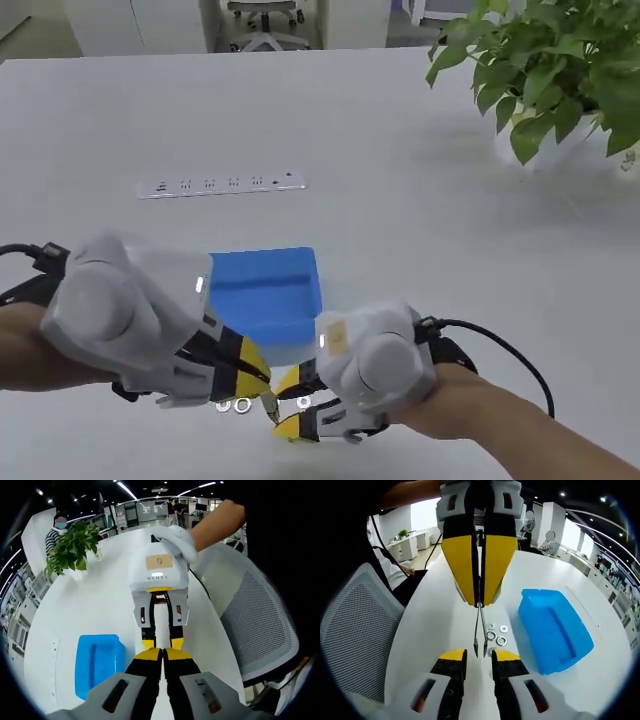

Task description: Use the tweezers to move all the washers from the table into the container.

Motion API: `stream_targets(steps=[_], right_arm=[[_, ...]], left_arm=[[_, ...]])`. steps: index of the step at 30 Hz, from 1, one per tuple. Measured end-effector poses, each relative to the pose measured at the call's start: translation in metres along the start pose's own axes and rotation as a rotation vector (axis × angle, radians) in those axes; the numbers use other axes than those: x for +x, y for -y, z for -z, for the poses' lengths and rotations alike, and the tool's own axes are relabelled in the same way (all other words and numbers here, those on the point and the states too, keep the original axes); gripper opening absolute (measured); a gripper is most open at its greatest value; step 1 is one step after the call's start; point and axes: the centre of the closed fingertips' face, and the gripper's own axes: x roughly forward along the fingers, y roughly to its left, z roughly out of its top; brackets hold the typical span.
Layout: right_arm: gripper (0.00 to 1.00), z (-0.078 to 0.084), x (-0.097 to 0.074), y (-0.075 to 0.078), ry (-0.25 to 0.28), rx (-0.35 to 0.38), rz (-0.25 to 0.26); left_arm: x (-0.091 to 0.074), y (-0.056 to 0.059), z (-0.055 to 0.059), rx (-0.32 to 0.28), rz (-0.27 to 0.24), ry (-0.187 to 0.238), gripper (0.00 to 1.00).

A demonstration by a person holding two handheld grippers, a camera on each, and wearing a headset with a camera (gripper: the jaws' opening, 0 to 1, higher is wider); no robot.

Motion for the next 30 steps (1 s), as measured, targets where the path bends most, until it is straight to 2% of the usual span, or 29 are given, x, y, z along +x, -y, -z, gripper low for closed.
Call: stream_targets(steps=[13,30], right_arm=[[0.23,0.016,-0.016,0.010,-0.012,0.036,0.049],[0.22,0.027,-0.021,0.009,-0.017,0.069,0.066]], left_arm=[[0.010,-0.009,-0.012,0.038,0.024,0.005,0.05],[0.020,-0.014,-0.014,0.059,0.051,0.000,0.05]])
